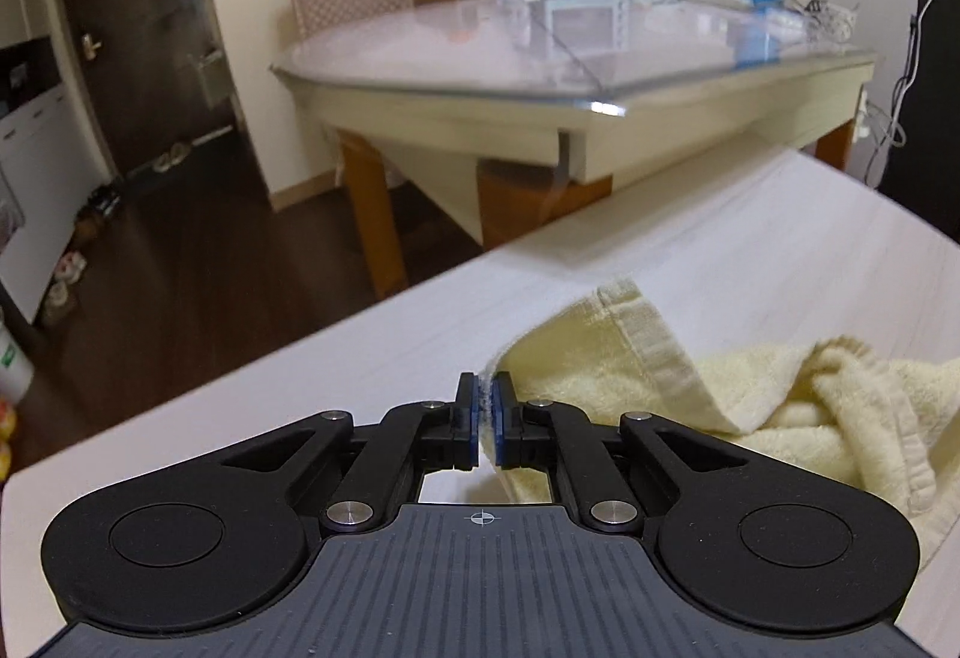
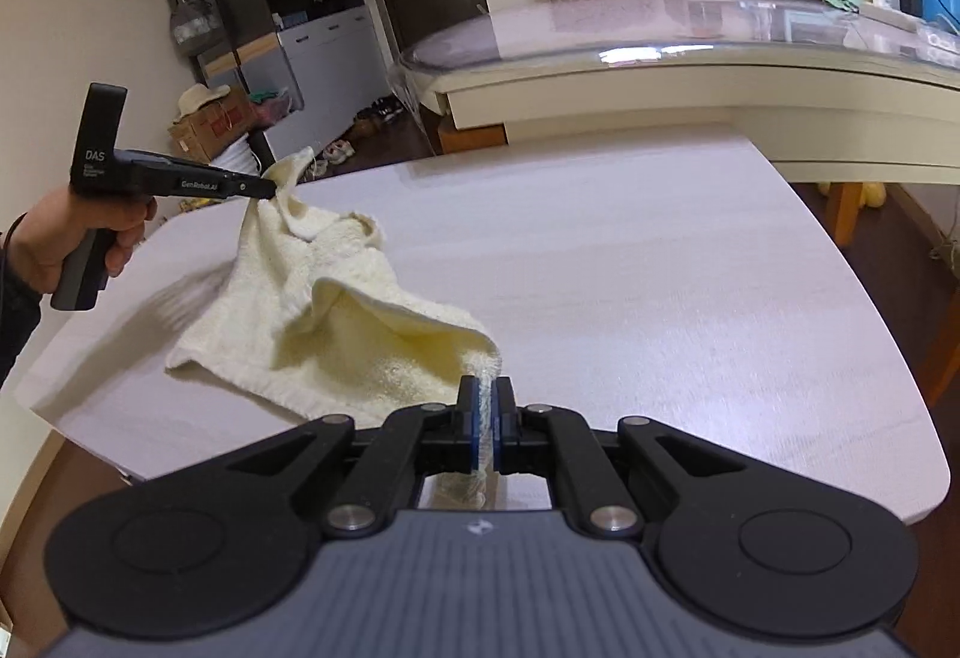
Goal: Fold towel
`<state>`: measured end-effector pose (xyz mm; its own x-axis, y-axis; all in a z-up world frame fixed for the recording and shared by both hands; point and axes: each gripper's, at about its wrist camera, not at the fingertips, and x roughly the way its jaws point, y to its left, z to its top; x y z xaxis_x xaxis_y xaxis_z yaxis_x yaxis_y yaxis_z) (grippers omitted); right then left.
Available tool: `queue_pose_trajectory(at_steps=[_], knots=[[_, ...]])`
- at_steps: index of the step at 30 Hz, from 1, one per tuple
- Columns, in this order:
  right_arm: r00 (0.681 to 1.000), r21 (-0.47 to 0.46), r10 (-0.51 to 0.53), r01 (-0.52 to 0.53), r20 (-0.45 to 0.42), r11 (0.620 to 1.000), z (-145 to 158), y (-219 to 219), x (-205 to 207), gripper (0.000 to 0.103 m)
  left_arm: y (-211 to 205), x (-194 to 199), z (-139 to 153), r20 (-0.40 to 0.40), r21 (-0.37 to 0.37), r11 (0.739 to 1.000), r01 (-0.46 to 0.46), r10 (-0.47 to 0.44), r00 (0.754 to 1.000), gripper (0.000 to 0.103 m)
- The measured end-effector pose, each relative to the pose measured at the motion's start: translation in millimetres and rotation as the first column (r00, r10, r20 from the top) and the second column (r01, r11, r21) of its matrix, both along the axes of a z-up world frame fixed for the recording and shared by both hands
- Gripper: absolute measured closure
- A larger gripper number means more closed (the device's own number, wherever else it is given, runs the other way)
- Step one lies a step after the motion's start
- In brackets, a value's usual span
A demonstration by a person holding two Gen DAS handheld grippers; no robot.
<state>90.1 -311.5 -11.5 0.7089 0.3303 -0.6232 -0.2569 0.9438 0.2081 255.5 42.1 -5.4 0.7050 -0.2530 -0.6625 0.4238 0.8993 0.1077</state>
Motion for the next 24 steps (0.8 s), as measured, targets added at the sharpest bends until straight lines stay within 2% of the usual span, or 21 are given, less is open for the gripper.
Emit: queue_pose_trajectory(at_steps=[1,2,3,4,5,9,12,14,18,21,24], knots=[[1.000,-0.014,-0.016,0.016,0.019,1.000,3,0,-2,0.086,4,-1,0,0.001,0.000,1.000,-0.008,0.008,1.000,0.084],[0.999,-0.027,-0.028,0.029,0.039,0.999,6,0,-3,0.084,7,-3,0,0.002,-0.006,1.000,-0.016,0.016,1.000,0.071],[0.998,-0.034,-0.030,0.032,0.055,0.999,10,1,-3,0.083,9,-5,2,0.005,-0.013,1.000,-0.022,0.022,1.000,0.064],[0.997,-0.039,-0.029,0.032,0.070,0.999,14,3,-2,0.083,10,-7,4,0.012,-0.021,0.999,-0.026,0.026,1.000,0.054],[0.996,-0.044,-0.022,0.025,0.083,0.999,17,4,-2,0.083,13,-10,8,0.022,-0.028,0.999,-0.032,0.033,0.999,0.049],[0.991,-0.059,0.052,-0.045,0.122,0.997,26,18,-5,0.083,18,-34,21,0.042,-0.053,0.999,-0.012,0.015,0.999,0.052],[0.985,-0.079,0.110,-0.100,0.131,0.992,25,33,-3,0.083,15,-68,24,0.023,-0.067,0.994,0.091,-0.090,0.996,0.054],[0.981,-0.079,0.145,-0.135,0.130,0.988,23,43,-2,0.083,8,-100,19,0.008,-0.062,0.978,0.200,-0.200,0.980,0.057],[0.976,-0.074,0.176,-0.168,0.128,0.983,23,55,-1,0.083,-7,-143,2,-0.017,0.006,0.934,0.357,-0.357,0.934,0.063],[0.973,-0.074,0.194,-0.185,0.129,0.980,23,61,-1,0.083,-13,-156,-9,-0.015,0.075,0.920,0.385,-0.385,0.923,0.067],[0.969,-0.086,0.211,-0.201,0.130,0.976,23,68,1,0.082,-12,-160,-14,-0.013,0.096,0.910,0.403,-0.404,0.915,0.067]])
